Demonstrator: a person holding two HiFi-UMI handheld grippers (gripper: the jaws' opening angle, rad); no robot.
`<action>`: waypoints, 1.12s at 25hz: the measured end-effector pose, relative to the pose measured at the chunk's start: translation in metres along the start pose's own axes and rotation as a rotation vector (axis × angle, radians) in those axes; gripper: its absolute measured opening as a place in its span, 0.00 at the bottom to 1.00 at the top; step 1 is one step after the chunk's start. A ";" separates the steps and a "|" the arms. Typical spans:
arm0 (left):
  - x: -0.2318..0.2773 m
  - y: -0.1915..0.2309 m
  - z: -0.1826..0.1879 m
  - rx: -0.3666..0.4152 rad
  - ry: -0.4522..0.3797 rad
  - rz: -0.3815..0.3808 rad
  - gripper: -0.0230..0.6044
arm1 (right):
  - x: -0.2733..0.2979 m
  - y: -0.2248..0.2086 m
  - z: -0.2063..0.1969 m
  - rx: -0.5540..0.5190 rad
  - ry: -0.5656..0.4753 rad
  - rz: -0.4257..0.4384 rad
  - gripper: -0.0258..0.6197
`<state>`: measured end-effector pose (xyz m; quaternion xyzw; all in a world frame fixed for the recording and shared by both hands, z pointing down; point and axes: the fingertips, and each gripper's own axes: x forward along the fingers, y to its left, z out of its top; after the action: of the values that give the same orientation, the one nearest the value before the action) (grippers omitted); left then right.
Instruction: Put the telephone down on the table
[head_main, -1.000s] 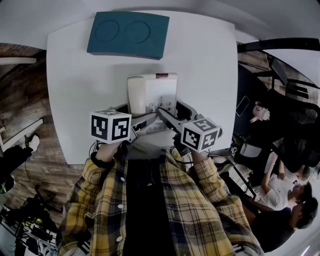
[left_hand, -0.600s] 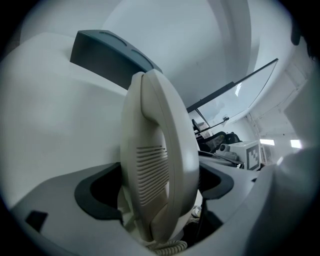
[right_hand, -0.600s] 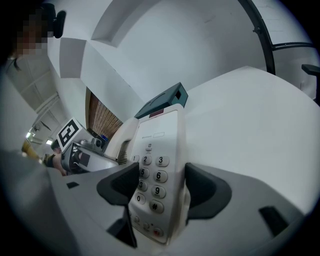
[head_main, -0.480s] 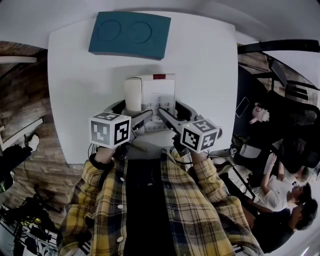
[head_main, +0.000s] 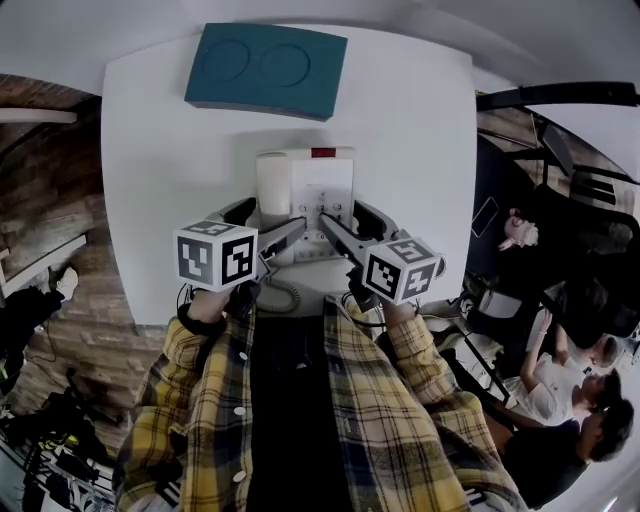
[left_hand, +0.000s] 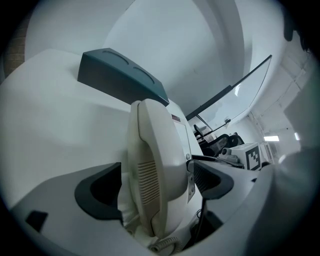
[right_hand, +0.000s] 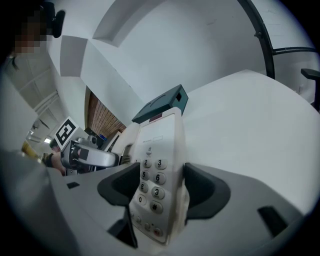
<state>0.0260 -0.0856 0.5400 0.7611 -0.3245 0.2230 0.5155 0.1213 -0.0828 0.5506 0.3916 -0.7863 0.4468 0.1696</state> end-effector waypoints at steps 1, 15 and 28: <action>-0.001 -0.001 0.001 0.003 -0.005 -0.003 0.74 | -0.001 0.000 0.001 -0.004 -0.003 -0.002 0.49; -0.021 -0.022 0.017 0.092 -0.104 -0.024 0.74 | -0.024 0.008 0.028 -0.103 -0.069 -0.029 0.49; -0.075 -0.077 0.050 0.226 -0.323 -0.095 0.74 | -0.060 0.076 0.071 -0.370 -0.187 0.025 0.39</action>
<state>0.0306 -0.0920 0.4216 0.8545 -0.3396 0.1083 0.3780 0.1067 -0.0918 0.4319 0.3837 -0.8721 0.2585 0.1592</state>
